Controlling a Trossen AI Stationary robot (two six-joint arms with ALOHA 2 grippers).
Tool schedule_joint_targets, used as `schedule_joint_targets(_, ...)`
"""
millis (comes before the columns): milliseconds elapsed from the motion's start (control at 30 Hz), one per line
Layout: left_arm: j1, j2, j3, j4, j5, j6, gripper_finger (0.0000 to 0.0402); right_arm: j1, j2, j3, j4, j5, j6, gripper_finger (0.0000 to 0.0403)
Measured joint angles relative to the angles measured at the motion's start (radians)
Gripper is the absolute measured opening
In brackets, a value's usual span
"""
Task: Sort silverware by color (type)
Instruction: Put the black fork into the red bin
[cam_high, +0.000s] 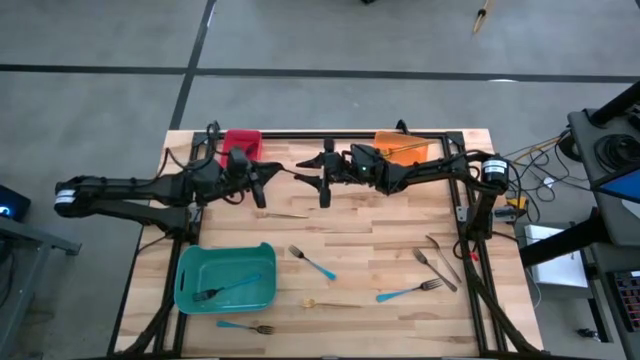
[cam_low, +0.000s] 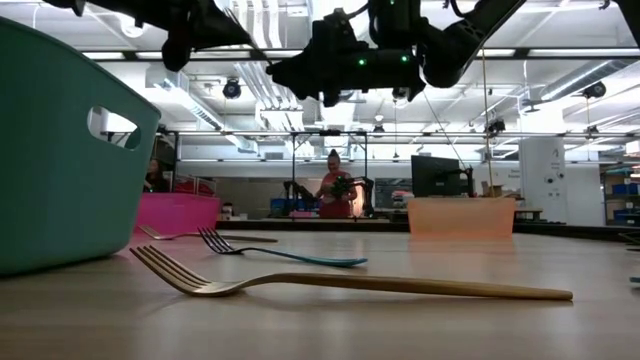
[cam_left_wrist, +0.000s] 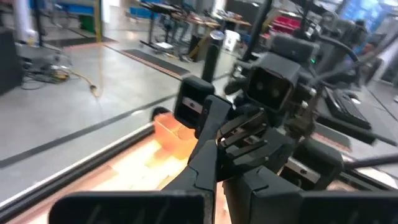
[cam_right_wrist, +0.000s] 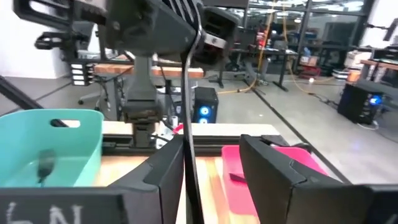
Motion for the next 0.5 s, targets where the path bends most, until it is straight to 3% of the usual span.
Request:
schedule_joint_targets(200, 0.008, -0.043, 0.000, -0.024, -0.115, 0.032, 0.0000, -0.003, 0.000, 0.000, -0.013, 0.138, -0.002, 0.0148)
schedule_joint_targets(500, 0.101, -0.098, 0.037, -0.199, -0.127, 0.045, 0.0000, -0.032, 0.000, 0.000, -0.081, 0.279, -0.064, 0.0145)
